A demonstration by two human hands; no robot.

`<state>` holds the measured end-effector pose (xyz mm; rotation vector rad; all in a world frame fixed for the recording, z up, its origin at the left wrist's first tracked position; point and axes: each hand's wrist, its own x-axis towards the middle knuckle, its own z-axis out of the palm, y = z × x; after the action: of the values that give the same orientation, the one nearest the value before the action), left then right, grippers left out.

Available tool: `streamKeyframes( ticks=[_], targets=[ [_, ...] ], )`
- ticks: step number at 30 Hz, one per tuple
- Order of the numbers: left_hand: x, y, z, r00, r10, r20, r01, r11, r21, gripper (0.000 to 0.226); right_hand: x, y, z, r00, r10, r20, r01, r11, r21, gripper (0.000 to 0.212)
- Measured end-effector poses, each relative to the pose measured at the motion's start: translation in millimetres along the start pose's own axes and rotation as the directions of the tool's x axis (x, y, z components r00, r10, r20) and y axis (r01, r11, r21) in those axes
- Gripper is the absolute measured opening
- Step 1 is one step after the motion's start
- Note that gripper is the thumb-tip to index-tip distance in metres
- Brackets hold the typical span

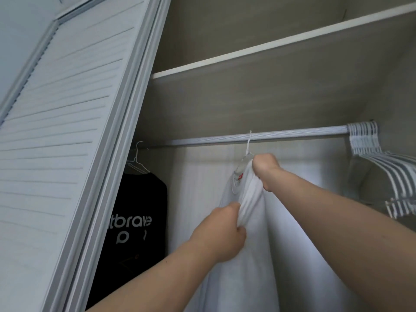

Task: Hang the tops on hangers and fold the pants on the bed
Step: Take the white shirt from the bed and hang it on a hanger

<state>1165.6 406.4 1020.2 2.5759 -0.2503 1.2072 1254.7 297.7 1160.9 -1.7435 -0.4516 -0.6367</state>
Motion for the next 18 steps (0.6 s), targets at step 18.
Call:
streamKeyframes(
  ticks=[18],
  targets=[
    [-40.6, -68.6, -7.3, 0.986, -0.154, 0.06, 0.142, 0.976, 0.167, 0.024, -36.9, 12.6, 35.8, 0.939, -0.129, 0.319, 0.215, 0.943, -0.254, 0.02]
  ],
)
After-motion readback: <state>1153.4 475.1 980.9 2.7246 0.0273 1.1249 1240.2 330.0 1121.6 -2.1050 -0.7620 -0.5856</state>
